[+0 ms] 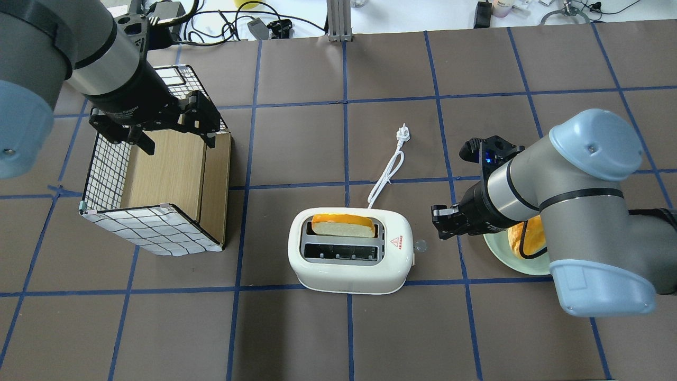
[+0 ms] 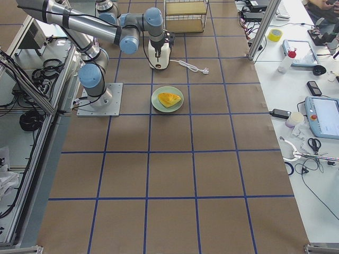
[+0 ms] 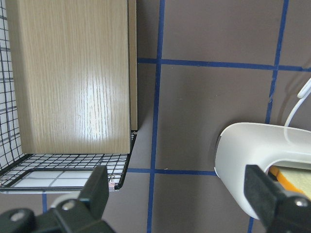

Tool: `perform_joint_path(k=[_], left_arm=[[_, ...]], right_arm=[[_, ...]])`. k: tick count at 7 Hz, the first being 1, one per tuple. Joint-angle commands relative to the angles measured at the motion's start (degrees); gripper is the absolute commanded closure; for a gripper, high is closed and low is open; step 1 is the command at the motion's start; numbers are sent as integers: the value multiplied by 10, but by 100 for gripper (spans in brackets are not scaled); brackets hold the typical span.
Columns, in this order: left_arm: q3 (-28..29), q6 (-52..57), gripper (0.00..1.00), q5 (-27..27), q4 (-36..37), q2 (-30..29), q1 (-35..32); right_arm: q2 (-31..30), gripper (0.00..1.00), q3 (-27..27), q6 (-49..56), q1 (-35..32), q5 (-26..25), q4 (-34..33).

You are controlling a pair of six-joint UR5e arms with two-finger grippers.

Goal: Press toaster with right arm
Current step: 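Press the toaster's side lever down with the right gripper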

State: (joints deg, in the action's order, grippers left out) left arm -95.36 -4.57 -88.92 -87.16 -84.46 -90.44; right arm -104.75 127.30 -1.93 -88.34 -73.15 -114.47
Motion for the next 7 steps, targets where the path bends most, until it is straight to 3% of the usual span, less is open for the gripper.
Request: perform_joint_path(k=[1, 2, 7], left_arm=[[0, 0, 0, 1, 0, 0, 0], [0, 0, 0, 0, 0, 0, 0], [0, 0, 0, 0, 1, 0, 0]], right_arm=[[1, 100, 2, 1, -1, 4, 1], [2, 100, 3, 0, -2, 38, 2], [24, 100, 5, 1, -6, 49, 2]])
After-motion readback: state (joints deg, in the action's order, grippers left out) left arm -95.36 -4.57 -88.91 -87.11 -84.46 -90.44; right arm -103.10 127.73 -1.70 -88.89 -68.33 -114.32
